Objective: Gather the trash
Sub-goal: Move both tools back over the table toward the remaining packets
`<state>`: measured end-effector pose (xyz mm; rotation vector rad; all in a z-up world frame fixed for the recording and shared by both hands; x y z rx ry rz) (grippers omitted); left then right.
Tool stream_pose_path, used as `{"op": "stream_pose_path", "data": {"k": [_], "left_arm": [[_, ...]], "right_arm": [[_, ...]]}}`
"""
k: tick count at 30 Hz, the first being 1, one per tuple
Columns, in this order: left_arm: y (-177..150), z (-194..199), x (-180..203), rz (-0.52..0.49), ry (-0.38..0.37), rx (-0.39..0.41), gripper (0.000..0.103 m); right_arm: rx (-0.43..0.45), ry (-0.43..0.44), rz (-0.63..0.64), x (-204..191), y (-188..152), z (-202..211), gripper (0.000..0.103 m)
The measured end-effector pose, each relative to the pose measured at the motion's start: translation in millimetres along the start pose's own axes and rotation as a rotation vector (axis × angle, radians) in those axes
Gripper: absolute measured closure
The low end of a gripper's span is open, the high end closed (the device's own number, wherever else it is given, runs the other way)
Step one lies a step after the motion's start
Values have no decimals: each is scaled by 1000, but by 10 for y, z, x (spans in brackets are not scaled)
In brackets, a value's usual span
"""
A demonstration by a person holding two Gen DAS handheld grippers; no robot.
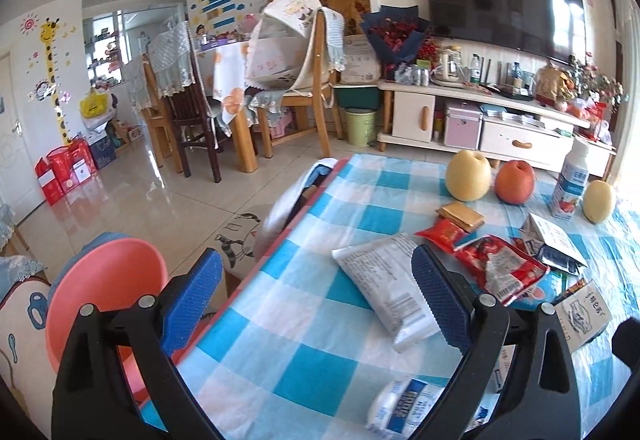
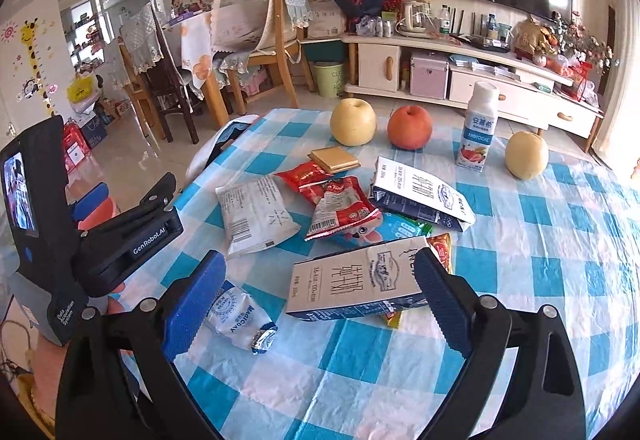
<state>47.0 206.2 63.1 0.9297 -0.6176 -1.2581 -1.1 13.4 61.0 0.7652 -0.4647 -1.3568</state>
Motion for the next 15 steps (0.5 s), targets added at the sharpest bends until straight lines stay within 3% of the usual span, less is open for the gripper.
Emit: {"op": "stream_pose_path", "data": {"k": [15], "left_arm": [[-108,20,599,-98,-59,-28,7]], "right_arm": [[-31,-66,-90,640,-39,0,9]]}}
Point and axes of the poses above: each gripper's, at about its wrist camera, not at the fingertips, and z roughly against the way its jaws point, x to its right, y to its top, the point moved 9 cm from there along -z, roughly the way its jaws point, and after that the axes turned 1 degree about z, right-handed, at the moved point
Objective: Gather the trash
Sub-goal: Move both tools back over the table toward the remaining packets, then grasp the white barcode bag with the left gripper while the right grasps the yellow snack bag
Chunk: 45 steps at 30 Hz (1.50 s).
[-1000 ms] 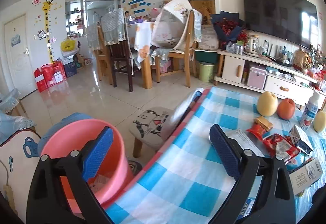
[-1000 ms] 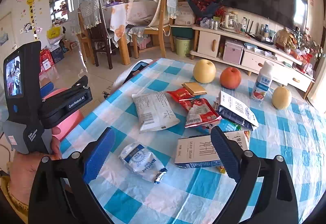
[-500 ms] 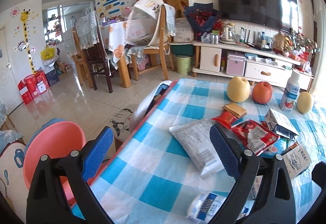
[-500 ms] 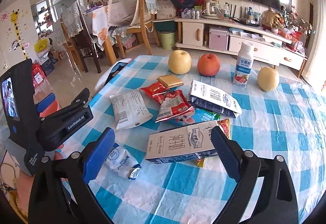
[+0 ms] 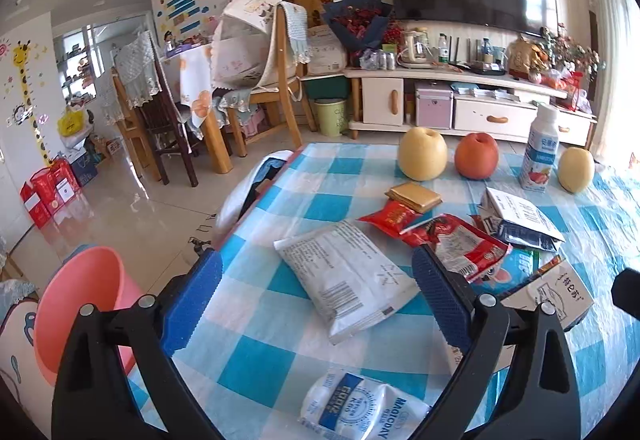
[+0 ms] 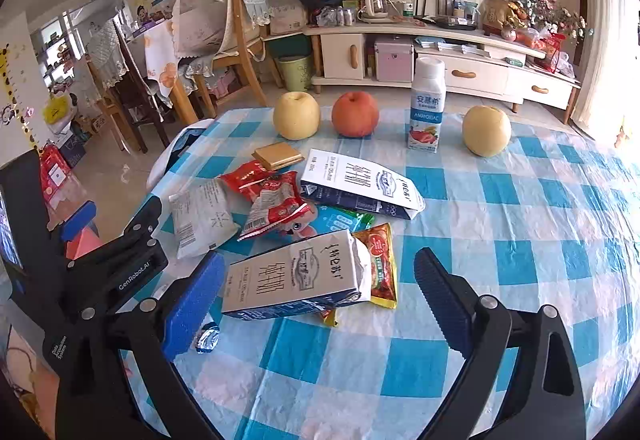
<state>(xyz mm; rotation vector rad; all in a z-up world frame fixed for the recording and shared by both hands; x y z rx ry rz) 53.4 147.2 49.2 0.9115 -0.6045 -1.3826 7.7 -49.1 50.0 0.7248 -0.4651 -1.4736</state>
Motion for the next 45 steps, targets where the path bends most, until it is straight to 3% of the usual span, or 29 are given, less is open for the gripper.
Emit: {"op": "stream_pose_path", "data": {"k": [16,26,31,35,38,42,45], "left_arm": [[-120,-137,306,-88,-70,-66,7],[-185,-638,28,124,-149,-237,7],[-243,-872,-141,272,-198,-322,7],[-331,-1042,-219,389,-242,-394,7],[-398,-1134,-155,450,-283,-446,7],[-380,-1209,49,389,-275,-456,7],[-347,-1297,139,316,-225,-453,7]], "right_arm": [[-74,-57,-4,407,129,-290,9],[-67,-135,154,674,260,-767,9],[-114,-42,150,560,240,-999,9],[-160,101,85,386,206,-1034,9],[-176,141,75,304,184,-1024,9],[-217,180,73,212,92,-1017,9],[-227,232,97,95,10,-935,9]]}}
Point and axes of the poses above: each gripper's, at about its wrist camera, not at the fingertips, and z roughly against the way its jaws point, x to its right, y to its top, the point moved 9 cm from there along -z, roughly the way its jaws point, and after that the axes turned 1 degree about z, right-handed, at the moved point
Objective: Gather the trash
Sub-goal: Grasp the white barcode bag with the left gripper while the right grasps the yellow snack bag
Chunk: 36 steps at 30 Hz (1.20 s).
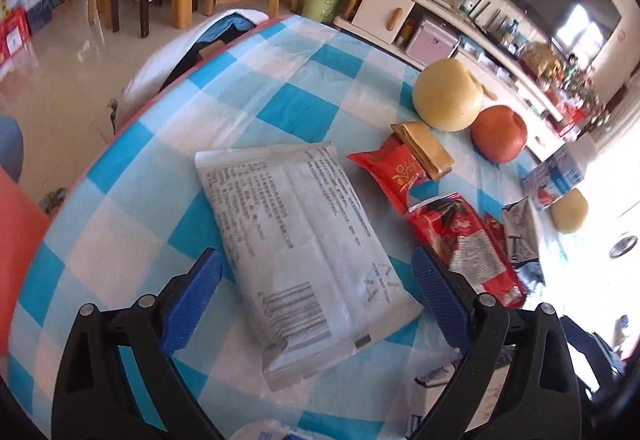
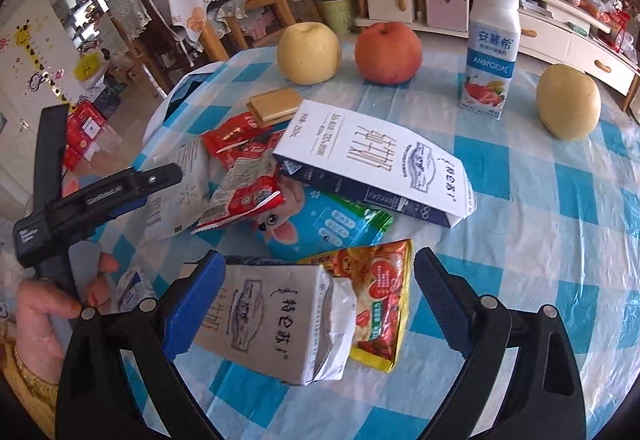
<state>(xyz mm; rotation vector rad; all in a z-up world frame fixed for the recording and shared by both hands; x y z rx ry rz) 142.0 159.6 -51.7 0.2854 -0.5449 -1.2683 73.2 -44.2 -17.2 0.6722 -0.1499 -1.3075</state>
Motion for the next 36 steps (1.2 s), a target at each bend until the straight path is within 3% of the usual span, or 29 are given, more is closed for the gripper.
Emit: {"op": "stream_pose_path", "data": {"k": [6,12,15,19,25,29,31,36], "left_arm": [[76,-176,-25,-51,117,-20,7],[72,-205,-62,-55,128,-26,9],[47,-200,-46,-64,122,-27,15],[22,-195,-24,-70,120,-22,21],[-12,-179,-5,-75,121,-11,23],[-33,-166,9,-77,118,-9,24],[-37,-157,16,-77,114,-8,25],[-51,-126,10,-73,98,-10,26]], "right_arm": [[-45,79,91,-265,-198,18,9],[-87,221,207,-607,-404,201,9],[-168,327,269,-758,-591,244,9],[-145,180,355,-621,-630,231,9],[-61,2,94,47,-328,131,9],[-63,-79,26,257,-290,-68,9],[-85,-73,39,213,-329,-172,9],[-69,-165,179,74,-346,-353,8]]}}
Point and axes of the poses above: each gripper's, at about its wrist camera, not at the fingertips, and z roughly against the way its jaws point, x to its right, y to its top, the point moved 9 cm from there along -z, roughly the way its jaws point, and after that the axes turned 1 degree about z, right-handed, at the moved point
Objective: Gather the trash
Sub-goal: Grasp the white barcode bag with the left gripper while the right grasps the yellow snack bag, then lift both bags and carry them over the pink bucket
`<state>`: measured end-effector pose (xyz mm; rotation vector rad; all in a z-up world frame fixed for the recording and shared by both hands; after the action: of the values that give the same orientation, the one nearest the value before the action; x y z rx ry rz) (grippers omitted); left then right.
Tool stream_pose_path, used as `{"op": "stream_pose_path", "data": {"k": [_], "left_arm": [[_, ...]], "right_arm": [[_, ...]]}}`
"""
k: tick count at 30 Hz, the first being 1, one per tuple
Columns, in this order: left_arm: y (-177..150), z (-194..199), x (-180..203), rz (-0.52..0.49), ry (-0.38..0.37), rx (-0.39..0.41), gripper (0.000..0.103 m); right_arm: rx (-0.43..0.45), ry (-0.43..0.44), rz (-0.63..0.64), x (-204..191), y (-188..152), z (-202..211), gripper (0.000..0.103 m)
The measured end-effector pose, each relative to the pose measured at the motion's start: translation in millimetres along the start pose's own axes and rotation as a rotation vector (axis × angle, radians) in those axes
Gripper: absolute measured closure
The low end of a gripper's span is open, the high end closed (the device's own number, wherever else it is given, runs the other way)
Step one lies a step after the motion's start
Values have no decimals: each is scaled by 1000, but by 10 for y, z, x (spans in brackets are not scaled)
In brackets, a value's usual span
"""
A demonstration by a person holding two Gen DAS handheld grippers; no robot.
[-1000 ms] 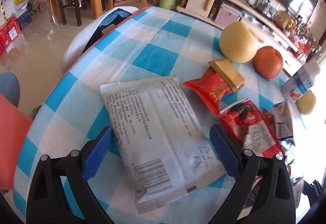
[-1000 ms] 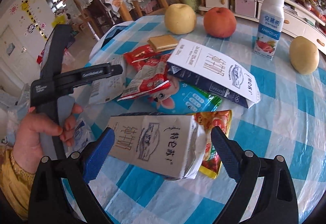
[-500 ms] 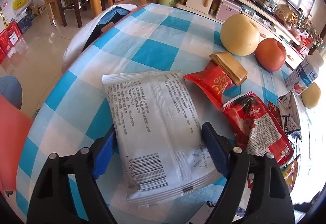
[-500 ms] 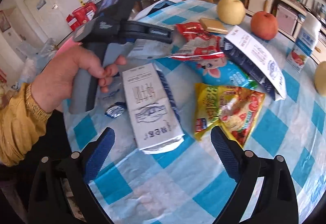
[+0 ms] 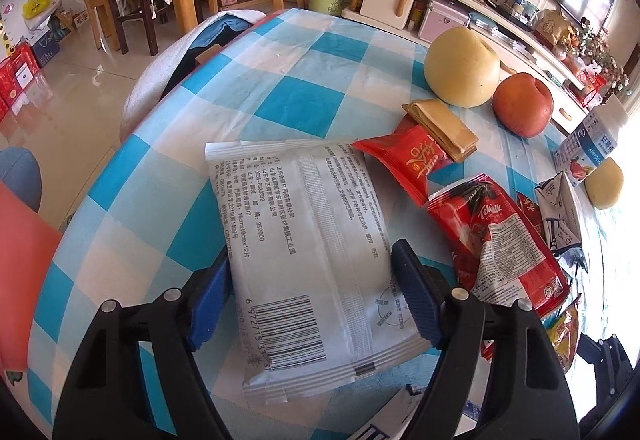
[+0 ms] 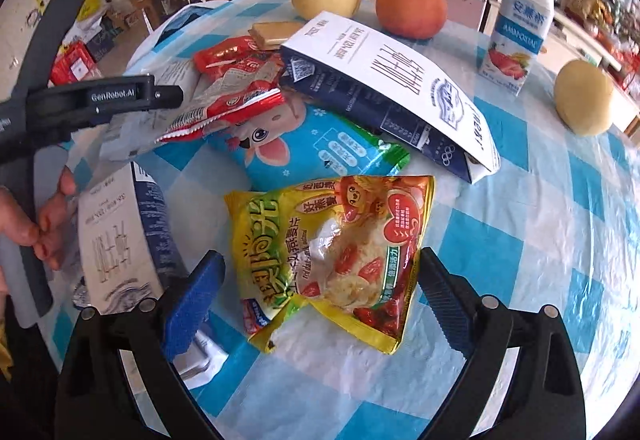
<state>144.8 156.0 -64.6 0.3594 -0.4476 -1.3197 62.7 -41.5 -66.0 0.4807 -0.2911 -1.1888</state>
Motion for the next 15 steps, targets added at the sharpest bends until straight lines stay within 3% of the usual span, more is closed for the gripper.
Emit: {"op": "stream_pose_path", "data": {"k": [3,8,15], "left_arm": [[-4,28,-26,12,-17,2,28],[14,58,-83,31,-49,9,34],[-6,115,-165,55,-86,11,43]], "right_arm": [[2,1,-30,59,-5,-13,9],[-9,-16,-72,178,-20,41,33],[-18,-18,-61,92,-25,112,48]]}}
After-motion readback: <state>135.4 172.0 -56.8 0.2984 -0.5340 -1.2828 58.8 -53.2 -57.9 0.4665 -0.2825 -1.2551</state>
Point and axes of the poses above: each gripper's, at about its wrist camera, not at the fingertips, and z roughly against the way its jaws point, x to its right, y to its top, the point moved 9 cm from there along -z, roughly the way its jaws point, and after that the axes turned 1 degree about z, right-handed, at the moved point
